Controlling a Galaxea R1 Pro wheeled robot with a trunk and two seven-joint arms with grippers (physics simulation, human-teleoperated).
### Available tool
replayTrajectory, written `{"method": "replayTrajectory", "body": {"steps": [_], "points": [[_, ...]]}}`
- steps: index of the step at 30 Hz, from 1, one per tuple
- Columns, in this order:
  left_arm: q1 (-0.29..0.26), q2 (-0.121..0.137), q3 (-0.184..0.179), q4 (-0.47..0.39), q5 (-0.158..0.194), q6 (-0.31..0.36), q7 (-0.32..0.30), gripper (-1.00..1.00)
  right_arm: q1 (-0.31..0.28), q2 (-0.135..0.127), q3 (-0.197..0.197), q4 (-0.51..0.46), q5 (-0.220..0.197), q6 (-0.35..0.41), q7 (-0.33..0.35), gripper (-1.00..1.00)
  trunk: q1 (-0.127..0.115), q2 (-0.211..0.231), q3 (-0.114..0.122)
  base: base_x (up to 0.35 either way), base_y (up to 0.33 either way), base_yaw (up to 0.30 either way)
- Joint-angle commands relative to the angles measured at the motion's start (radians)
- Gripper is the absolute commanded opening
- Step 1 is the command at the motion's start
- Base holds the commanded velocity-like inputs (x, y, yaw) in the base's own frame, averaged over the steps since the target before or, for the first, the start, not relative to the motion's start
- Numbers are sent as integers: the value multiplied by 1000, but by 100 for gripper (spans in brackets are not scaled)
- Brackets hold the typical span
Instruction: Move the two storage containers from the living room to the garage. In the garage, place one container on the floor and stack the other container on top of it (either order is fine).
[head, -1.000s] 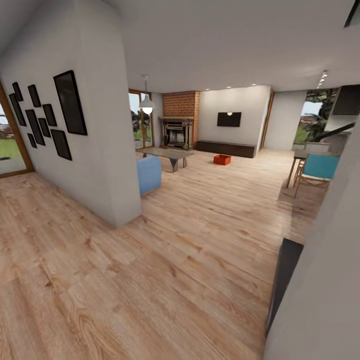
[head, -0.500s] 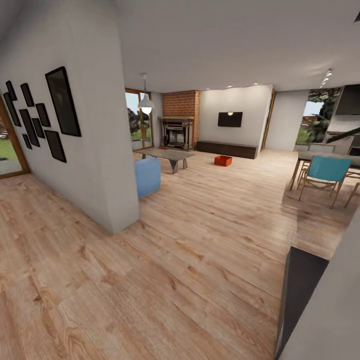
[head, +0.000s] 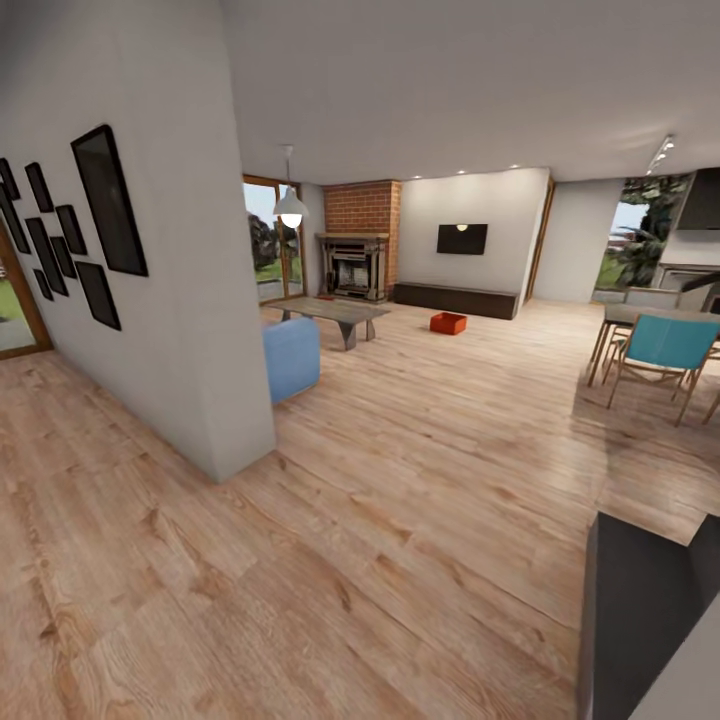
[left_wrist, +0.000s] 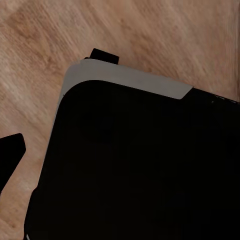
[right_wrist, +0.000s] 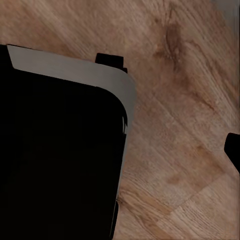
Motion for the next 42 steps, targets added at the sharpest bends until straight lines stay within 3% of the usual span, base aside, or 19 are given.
{"method": "replayTrajectory", "body": {"steps": [1, 12, 42], "points": [[0, 0, 0, -2, 6, 5, 0, 100, -1, 0, 10, 2, -9, -6, 2, 100, 1, 0, -1, 322, 0, 0], [0, 1, 0, -2, 7, 5, 0, 100, -1, 0, 5, 2, -12, -106, -5, 100, 1, 0, -1, 322, 0, 0], [0, 0, 0, -2, 4, 5, 0, 100, -1, 2, 10, 0, -2, -141, -5, 100, 1, 0, -1, 322, 0, 0]]}}
